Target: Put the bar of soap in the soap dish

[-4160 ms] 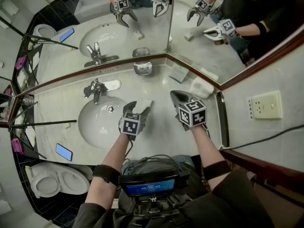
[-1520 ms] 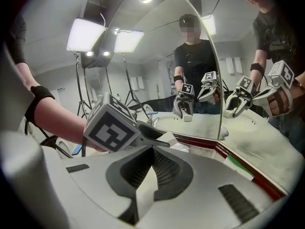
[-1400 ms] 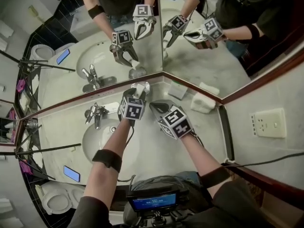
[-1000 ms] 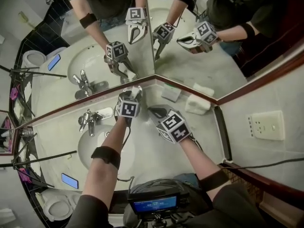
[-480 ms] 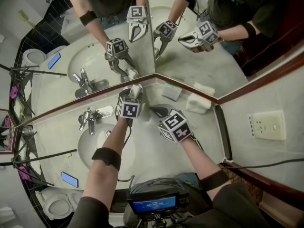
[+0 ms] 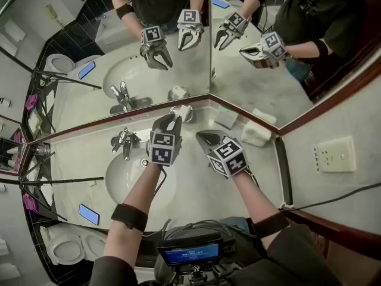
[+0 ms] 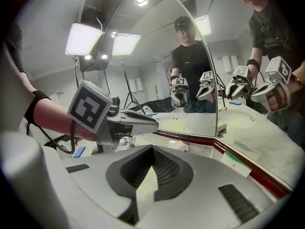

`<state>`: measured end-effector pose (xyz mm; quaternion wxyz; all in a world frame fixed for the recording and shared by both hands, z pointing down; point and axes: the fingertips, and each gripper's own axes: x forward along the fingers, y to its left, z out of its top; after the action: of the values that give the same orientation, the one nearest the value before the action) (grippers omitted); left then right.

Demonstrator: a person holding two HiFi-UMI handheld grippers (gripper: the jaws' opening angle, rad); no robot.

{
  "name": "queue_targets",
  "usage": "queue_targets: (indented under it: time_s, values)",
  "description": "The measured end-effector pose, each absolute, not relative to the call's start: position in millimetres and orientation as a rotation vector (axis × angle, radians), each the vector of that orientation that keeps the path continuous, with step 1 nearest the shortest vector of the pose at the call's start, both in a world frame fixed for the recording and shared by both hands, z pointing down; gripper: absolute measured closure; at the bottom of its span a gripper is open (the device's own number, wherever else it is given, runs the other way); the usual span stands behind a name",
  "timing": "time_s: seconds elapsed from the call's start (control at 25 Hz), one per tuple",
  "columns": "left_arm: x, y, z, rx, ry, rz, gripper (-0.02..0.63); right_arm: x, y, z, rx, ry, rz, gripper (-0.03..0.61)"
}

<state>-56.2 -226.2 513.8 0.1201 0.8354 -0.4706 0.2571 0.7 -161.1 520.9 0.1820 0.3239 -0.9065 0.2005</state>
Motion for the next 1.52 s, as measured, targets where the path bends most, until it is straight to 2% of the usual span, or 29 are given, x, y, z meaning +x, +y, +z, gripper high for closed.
queue_targets:
  time_s: [0.08,0.12,0.6,1.16,1.32,1.4,1.52]
  values:
    - [-63.1,-206.1,494.9,2.454,-1.397,0.68,0.6,-4.0,-155.8,515.1,0.908,-2.57,0.55,0.558]
    - [-66.2,-195.0,488.1,2.456,-1.4,0.646,0.609,-5.9,-152.5,513.2,0.906,-2.575,0.543,0.558]
    - [-102.7,-79.0,478.3,2.348,-1.484,0.4,0.611,10.2,-110.5,505.9,0.944,-2.59,0.525,0.558]
    - [-103.1,-68.7,482.6,2.372,-1.526,0.428,0.611,22.6,-108.9,523.3,0.988,-2.523,0.432,0.557]
    - [-103.1,-77.3,488.4,2.371,-1.527,0.445,0.611,12.3,-134.3,538.3,0.947,-2.451,0.312,0.477]
    - [-104.0,-82.9,492.1,2.362,-1.526,0.448,0.611,1.5,-150.2,545.6,0.907,-2.424,0.274,0.389]
    - [-106.7,-90.5,496.8,2.346,-1.529,0.45,0.611,-17.2,-176.0,553.7,0.839,-2.367,0.225,0.291]
